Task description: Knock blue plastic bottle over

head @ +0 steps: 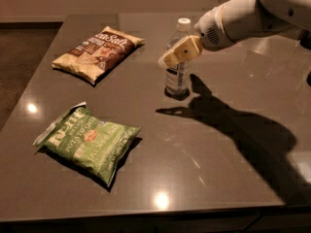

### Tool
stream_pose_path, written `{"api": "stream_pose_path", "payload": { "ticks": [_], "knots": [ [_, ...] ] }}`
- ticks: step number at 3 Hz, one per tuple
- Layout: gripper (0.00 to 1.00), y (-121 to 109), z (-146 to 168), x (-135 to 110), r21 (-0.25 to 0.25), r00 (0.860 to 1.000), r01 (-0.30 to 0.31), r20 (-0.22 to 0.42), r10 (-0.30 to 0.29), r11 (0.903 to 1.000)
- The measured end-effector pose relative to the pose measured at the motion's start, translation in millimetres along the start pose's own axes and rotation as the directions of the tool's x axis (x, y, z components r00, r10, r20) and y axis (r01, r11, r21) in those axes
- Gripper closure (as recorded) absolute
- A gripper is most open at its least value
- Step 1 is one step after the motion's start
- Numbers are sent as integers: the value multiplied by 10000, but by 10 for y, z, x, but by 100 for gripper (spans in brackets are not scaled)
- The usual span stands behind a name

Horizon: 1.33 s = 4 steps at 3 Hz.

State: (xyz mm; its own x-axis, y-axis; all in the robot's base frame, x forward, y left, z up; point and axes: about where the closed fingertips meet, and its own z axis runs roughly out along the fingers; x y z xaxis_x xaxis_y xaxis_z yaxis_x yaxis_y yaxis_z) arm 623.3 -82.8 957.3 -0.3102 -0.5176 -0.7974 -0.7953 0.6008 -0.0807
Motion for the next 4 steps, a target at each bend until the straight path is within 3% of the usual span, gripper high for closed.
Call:
{"api": "stream_pose_path", "payload": {
  "ticks": [2, 3, 4],
  "knots": [
    [41, -26, 79, 68, -428, 9993, -292, 237, 302, 9987],
    [64, -33, -65, 61, -483, 9992, -374, 131, 381, 9981],
    [88, -72, -364, 36, -159, 9976, -132, -678, 121, 9998]
  ]
}}
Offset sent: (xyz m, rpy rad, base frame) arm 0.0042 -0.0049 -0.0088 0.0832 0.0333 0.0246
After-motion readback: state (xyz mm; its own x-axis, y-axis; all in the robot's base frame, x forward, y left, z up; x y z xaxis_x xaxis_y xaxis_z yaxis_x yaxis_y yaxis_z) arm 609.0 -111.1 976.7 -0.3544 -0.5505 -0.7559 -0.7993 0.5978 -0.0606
